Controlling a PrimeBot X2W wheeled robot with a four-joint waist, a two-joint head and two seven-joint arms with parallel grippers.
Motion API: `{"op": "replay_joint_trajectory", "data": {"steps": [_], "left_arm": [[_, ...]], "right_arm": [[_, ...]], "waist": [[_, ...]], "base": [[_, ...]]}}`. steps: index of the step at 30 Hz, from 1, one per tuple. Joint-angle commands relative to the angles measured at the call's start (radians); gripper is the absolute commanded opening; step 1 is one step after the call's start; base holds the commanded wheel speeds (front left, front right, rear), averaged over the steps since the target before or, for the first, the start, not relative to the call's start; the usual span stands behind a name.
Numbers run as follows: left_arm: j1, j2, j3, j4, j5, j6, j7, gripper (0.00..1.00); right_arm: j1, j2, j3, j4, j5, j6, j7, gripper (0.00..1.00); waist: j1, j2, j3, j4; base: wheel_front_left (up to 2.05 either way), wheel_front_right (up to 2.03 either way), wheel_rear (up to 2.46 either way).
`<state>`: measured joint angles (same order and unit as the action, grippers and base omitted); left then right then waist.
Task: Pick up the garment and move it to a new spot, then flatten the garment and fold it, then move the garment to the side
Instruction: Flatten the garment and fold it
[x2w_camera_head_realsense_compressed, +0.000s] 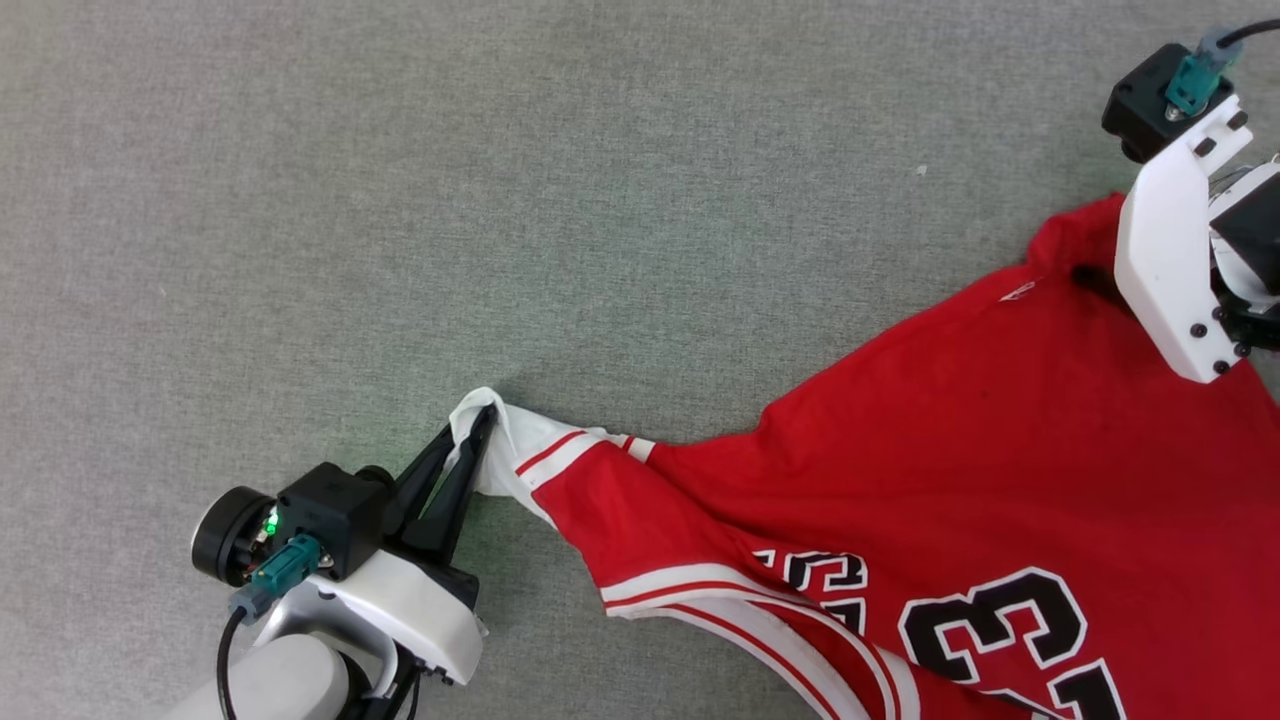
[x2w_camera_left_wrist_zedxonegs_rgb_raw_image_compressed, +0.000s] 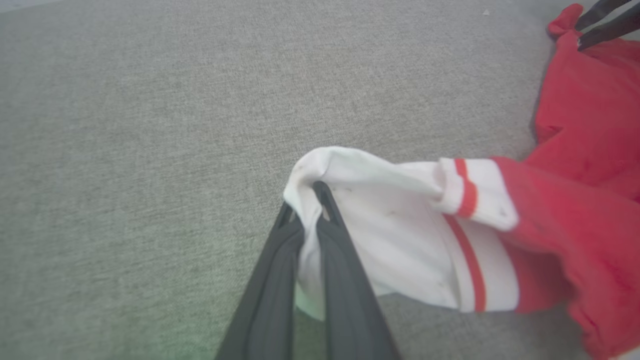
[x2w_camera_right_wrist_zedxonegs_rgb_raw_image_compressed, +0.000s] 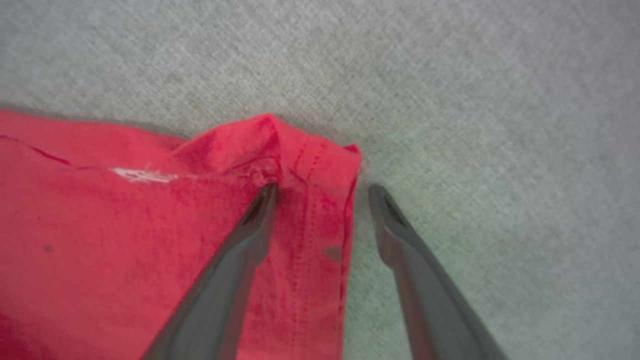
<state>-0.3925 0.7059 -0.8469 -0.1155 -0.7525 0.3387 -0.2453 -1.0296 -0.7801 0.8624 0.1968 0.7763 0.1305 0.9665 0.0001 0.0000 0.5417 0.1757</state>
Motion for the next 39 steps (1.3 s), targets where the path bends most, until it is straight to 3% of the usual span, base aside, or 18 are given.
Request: {"op": "replay_joint_trajectory", "data": {"steps": [1, 6, 12, 20, 26, 33, 39], "left_arm": [[-0.011, -0.004, 0.002, 0.007, -0.003, -0.003, -0.004, 0.00], [-0.016, -0.001, 0.006, 0.032, 0.003, -0.015, -0.007, 0.00], [-0.098, 0.034, 0.002, 0.056, 0.046, -0.059, 0.018, 0.00], [-0.319, 0.059, 0.051, 0.056, 0.089, -0.119, 0.071, 0.00], [-0.543, 0.073, 0.097, 0.041, 0.134, -0.167, 0.140, 0.00], [-0.855, 0.037, 0.131, 0.080, 0.184, -0.254, 0.228, 0.00], [-1.116, -0.047, 0.156, 0.196, 0.186, -0.324, 0.270, 0.00]], "right_arm": [[0.079, -0.008, 0.068, 0.049, 0.014, 0.000, 0.010, 0.00], [0.013, -0.002, 0.054, 0.040, 0.039, 0.000, -0.147, 0.00], [-0.035, -0.019, 0.045, 0.029, 0.076, 0.000, -0.317, 0.00], [-0.082, -0.038, 0.005, 0.031, 0.077, 0.000, -0.492, 0.00], [-0.157, -0.019, -0.102, 0.052, 0.065, 0.000, -0.573, 0.00], [-0.293, 0.045, -0.226, 0.114, -0.042, 0.000, -0.613, 0.00], [-0.444, 0.117, -0.300, 0.181, -0.145, 0.000, -0.621, 0.00]], "waist": [[-0.0001, 0.0000, -0.009, -0.007], [-0.0001, 0.0000, -0.073, -0.037], [-0.0001, 0.0000, -0.166, -0.065], [-0.0001, 0.0000, -0.224, -0.111], [-0.0001, 0.0000, -0.195, -0.152], [-0.0001, 0.0000, -0.115, -0.187], [-0.0001, 0.0000, -0.040, -0.194]], "base": [[0.00, 0.00, 0.00], [0.00, 0.00, 0.00], [0.00, 0.00, 0.00], [0.00, 0.00, 0.00], [0.00, 0.00, 0.00], [0.00, 0.00, 0.00], [0.00, 0.00, 0.00]]}}
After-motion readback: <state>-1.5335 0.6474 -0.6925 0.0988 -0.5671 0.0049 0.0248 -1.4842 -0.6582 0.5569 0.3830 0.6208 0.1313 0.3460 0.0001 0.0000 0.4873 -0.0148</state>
